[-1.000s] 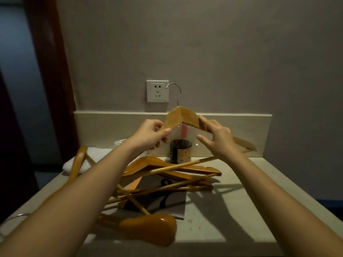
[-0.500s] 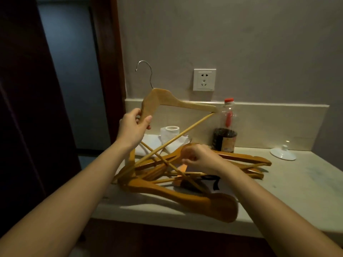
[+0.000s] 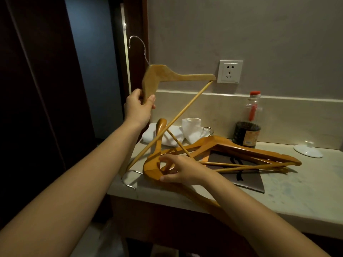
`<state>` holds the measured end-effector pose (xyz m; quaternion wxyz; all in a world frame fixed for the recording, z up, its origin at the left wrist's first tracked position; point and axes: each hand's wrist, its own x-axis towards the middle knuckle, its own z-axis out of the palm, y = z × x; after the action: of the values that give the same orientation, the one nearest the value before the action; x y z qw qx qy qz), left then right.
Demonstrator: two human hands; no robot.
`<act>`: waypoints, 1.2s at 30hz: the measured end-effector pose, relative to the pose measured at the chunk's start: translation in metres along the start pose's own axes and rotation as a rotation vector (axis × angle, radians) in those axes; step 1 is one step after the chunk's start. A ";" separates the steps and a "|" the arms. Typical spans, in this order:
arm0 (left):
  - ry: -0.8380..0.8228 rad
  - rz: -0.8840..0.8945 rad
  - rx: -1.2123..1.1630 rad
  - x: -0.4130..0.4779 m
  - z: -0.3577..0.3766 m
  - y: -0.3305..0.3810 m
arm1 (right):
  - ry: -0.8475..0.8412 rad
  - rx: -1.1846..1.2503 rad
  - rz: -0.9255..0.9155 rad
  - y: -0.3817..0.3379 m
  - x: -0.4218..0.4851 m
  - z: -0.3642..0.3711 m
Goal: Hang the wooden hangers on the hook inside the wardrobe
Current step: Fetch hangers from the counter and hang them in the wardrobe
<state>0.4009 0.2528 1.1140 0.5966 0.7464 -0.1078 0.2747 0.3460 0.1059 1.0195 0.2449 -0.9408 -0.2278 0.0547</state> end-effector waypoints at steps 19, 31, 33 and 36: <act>0.059 -0.098 0.065 -0.015 -0.049 -0.013 | 0.035 -0.408 -0.063 -0.006 0.019 -0.002; 0.127 -0.210 0.050 -0.038 -0.076 -0.045 | -0.197 -0.290 0.057 0.002 0.052 -0.035; 0.127 -0.230 0.038 -0.040 -0.076 -0.050 | -0.120 -0.388 -0.005 0.006 0.060 -0.028; 0.135 -0.256 0.019 -0.040 -0.075 -0.054 | -0.012 -0.442 -0.085 0.013 0.068 -0.021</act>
<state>0.3731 0.3320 1.0578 0.6257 0.7393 0.0313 0.2470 0.4162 0.1175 1.0319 0.0335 -0.9608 -0.2753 -0.0013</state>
